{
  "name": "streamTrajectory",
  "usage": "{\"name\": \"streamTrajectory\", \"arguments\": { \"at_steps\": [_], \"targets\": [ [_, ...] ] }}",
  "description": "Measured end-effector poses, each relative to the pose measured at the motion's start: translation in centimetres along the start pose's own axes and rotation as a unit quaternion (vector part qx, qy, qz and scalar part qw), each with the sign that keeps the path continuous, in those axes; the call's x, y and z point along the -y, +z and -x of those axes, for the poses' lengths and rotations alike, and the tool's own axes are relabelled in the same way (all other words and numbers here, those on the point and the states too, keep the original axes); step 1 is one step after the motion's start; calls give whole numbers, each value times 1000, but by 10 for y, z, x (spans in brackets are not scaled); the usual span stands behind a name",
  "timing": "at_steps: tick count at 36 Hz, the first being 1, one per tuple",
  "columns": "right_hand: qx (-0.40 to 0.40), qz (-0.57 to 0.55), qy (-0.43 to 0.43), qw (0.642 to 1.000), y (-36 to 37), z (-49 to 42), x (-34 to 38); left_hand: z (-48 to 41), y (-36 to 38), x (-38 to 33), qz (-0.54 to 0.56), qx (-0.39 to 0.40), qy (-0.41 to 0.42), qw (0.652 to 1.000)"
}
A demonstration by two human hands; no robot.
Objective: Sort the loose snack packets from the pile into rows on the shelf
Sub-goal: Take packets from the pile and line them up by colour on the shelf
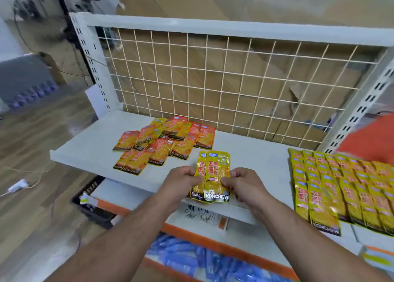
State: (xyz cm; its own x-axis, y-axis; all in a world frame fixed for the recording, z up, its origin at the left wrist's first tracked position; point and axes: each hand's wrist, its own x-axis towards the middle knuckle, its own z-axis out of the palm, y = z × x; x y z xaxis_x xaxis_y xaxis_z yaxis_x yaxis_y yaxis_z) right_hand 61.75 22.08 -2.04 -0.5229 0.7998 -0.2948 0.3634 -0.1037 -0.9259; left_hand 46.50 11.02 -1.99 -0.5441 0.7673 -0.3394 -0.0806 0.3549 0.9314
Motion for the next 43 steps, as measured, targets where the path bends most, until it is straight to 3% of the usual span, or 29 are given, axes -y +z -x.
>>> {"name": "streamTrajectory", "arguments": {
  "at_steps": [21,34,43],
  "targets": [
    [-166,-47,23,985,-117,85,-66,24,132,-7,-70,159,49,983],
    [-171,-67,26,983,-263,95,-100,30,270,-21,-117,72,87,987],
    [-147,-24,29,988,-293,86,-117,39,310,-21,-285,-20,121,951]
  ]
}}
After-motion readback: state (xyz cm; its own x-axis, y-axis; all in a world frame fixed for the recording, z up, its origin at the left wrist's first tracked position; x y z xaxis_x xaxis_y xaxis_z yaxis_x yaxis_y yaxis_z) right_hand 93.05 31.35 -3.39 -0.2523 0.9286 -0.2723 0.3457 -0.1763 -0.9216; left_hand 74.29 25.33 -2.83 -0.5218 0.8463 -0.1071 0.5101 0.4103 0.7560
